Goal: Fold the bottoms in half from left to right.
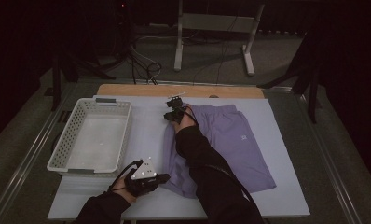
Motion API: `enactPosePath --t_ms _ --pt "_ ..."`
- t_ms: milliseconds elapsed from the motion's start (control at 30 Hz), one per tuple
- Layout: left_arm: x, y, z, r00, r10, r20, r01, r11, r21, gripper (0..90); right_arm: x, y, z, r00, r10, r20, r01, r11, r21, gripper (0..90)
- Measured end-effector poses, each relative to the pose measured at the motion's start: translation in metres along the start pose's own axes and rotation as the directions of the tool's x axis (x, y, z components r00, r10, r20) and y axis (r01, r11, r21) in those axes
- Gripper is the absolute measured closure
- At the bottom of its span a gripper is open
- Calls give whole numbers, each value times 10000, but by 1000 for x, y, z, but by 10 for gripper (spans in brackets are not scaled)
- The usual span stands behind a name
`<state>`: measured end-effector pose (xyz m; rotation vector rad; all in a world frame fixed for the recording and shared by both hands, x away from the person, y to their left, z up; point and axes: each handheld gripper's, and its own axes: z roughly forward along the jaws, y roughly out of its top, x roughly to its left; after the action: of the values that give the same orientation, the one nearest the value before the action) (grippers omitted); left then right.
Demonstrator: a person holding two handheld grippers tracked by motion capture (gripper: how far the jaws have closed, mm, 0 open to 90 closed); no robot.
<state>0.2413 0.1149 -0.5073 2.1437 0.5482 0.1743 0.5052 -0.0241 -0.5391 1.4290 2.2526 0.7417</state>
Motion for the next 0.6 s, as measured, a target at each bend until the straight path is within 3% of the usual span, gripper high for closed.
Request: enactPosePath --t_ms 100,133,200,267,300,400,600 --pt "0 0 -1 10000 39 -17 -39 10000 -9 888 -1 -3 -1 9999 -32 111 34 9998 -204 507" --pt "0 0 -1 10000 8 -12 -8 10000 7 888 -4 -3 -2 9999 24 98 -22 9998 -205 595" --pt "0 0 0 10000 2 -4 -2 10000 12 888 -7 -3 -2 9999 68 86 -66 9998 -205 632" --pt "-1 0 0 10000 40 -37 -40 10000 22 888 -12 -4 -3 9999 -88 66 90 9996 -263 754" --pt "0 0 1 10000 9 -31 -9 10000 15 888 -13 -5 -4 9997 -177 188 181 9996 -209 872" --pt "0 0 1 10000 -26 34 26 10000 43 888 -19 -6 -6 9999 109 -100 -111 9996 -260 899" --pt "-2 2 0 10000 36 50 -36 10000 -47 888 -23 -3 -19 9994 -32 -336 8 9974 -717 900"
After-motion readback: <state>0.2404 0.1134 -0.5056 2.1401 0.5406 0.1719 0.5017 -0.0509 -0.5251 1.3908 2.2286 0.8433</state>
